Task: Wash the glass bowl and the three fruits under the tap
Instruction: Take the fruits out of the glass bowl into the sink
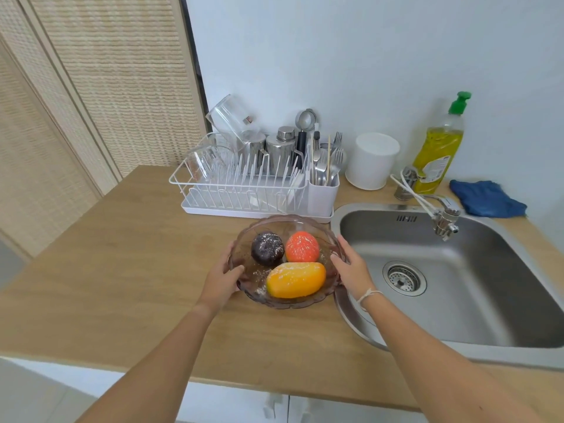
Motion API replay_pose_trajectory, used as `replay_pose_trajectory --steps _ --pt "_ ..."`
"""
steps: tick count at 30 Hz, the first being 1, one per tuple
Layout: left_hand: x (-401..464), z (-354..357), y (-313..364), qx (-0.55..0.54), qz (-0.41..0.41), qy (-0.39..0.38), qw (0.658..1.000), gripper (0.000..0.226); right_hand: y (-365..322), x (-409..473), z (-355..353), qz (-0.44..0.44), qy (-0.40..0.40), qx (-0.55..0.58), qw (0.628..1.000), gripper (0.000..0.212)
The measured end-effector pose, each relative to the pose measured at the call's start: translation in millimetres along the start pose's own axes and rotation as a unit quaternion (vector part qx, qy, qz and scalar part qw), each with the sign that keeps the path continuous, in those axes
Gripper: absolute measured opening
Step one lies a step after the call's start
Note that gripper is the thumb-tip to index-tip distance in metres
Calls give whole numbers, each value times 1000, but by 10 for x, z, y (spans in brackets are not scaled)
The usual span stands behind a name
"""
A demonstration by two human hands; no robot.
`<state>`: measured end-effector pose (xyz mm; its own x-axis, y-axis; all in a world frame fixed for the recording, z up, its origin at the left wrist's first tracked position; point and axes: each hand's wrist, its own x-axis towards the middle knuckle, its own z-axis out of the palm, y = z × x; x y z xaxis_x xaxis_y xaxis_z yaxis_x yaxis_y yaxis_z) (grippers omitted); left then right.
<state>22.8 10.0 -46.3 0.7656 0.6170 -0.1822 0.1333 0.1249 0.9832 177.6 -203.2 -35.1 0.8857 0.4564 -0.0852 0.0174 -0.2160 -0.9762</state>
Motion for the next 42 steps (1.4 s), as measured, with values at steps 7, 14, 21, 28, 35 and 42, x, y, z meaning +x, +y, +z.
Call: replay_pose_trajectory --steps 7,14,21,28,35,42 --pt "12 252 72 -8 0 -42 999 63 58 -117 -290 6 44 25 999 54" --pt "-45 1038 136 -11 3 -118 993 63 247 -261 -1066 12 106 42 993 52" --pt "71 1875 44 1 -14 -144 990 63 643 -120 -1844 55 111 91 988 52" --pt "195 2546 -18 107 -38 -124 986 66 1006 197 -2385 81 82 112 987 55" --pt "237 2954 -234 108 -119 -84 983 78 1273 383 -2703 115 33 114 986 56" --pt "362 3054 -393 103 -164 -28 981 76 1502 524 -2715 161 -7 92 983 64"
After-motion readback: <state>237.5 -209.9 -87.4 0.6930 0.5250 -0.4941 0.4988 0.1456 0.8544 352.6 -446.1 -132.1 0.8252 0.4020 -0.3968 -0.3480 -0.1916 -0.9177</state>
